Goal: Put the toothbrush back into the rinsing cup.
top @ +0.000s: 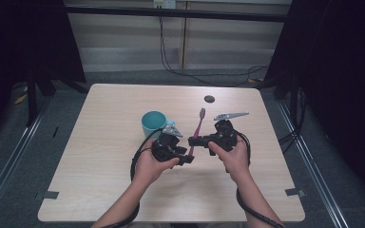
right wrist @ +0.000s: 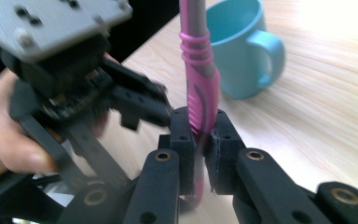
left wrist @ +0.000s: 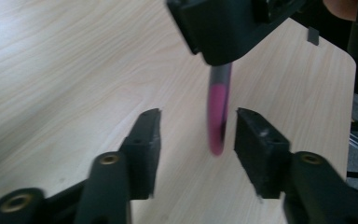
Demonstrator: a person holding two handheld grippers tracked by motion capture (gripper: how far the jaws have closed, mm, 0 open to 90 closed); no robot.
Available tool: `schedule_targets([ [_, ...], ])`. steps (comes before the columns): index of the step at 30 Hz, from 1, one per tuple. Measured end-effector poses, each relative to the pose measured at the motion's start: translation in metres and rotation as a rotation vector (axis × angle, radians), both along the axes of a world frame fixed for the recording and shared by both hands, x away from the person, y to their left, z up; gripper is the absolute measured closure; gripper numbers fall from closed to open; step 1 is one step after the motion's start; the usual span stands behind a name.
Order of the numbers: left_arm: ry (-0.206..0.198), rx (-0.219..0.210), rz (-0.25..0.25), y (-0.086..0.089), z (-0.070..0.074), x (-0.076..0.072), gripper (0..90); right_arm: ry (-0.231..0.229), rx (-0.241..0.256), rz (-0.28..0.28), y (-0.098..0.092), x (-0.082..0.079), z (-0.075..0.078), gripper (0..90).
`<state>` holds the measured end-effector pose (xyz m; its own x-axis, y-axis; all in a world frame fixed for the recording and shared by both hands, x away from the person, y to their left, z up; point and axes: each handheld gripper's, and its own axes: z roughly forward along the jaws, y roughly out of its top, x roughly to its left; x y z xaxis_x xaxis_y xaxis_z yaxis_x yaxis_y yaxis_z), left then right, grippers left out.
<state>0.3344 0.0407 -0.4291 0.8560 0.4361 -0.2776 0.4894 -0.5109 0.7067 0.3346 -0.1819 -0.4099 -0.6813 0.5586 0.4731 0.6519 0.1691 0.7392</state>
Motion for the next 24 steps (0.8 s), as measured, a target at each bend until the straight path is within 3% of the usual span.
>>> schedule_targets([
  [6,-0.010,-0.050,0.017,0.011,0.010,0.003,38.2,0.002,-0.028,-0.010,-0.009,-0.002,-0.002,82.7],
  [15,-0.042,-0.115,0.037,0.019,0.036,0.012,36.5,0.022,-0.047,-0.003,-0.012,-0.002,-0.006,82.8],
  [24,-0.055,-0.135,0.040,0.016,0.053,0.016,38.1,0.032,-0.058,0.015,-0.004,-0.001,-0.007,82.8],
])
